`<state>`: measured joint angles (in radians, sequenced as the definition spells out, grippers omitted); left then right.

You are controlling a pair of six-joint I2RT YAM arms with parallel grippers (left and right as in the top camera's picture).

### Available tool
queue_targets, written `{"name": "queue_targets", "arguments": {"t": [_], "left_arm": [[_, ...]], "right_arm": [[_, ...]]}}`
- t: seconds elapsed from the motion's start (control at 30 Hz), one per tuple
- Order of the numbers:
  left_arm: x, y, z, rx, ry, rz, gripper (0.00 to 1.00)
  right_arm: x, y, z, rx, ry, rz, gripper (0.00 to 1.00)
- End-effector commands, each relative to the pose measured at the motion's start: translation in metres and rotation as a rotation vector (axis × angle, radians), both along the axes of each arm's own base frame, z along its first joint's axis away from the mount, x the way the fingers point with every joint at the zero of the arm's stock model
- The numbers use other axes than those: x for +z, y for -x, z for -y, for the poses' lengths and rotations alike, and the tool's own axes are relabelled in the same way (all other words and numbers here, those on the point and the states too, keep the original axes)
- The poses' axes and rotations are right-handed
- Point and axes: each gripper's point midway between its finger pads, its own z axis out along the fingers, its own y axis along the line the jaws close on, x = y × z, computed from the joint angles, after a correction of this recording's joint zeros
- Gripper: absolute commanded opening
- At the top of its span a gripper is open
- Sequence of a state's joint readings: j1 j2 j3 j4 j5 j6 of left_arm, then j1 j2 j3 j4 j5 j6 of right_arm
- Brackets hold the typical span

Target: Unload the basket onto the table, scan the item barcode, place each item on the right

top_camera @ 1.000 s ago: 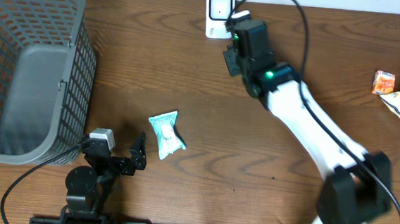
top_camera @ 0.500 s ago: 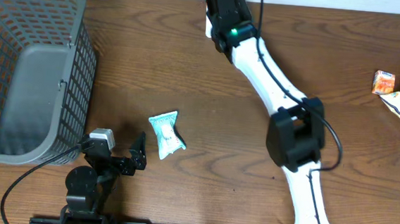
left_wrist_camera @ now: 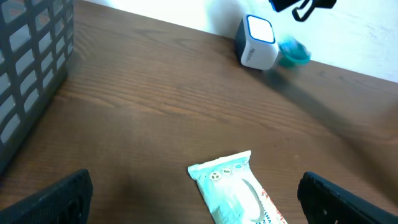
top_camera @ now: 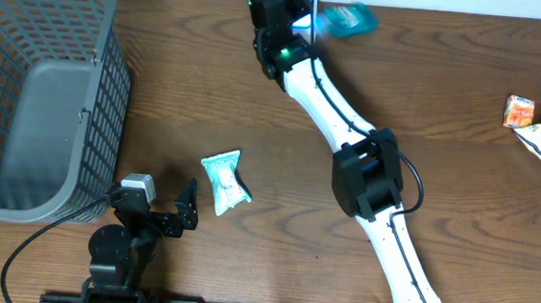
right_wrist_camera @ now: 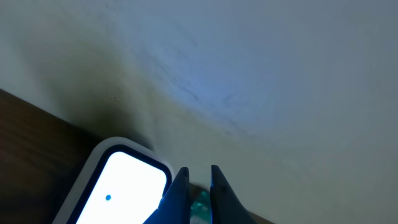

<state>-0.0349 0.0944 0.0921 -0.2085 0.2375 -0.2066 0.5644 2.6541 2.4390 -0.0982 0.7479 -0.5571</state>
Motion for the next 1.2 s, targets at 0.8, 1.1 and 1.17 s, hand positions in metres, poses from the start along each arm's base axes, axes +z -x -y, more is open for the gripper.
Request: {"name": "queue_targets", "arguments": {"t": [0.8,1.1,1.17], "left_arm": [[-0.012,0.002,0.002,-0.009,-0.002,-0.032,0.98],[-0.012,0.002,0.002,-0.009,-0.002,-0.032,0.98],[-0.012,0.002,0.002,-0.009,-0.002,-0.032,0.98]], "right_arm": [[-0.075,0.018,0.167,-0.186,-0.501,-0.568,0.79],[-0.087,-0.001,0.209,-0.184,-0.543,-0.546,0.84],[-0.098,-0.002,0.209,-0.151,-0.584,-0.576,0.85]]}}
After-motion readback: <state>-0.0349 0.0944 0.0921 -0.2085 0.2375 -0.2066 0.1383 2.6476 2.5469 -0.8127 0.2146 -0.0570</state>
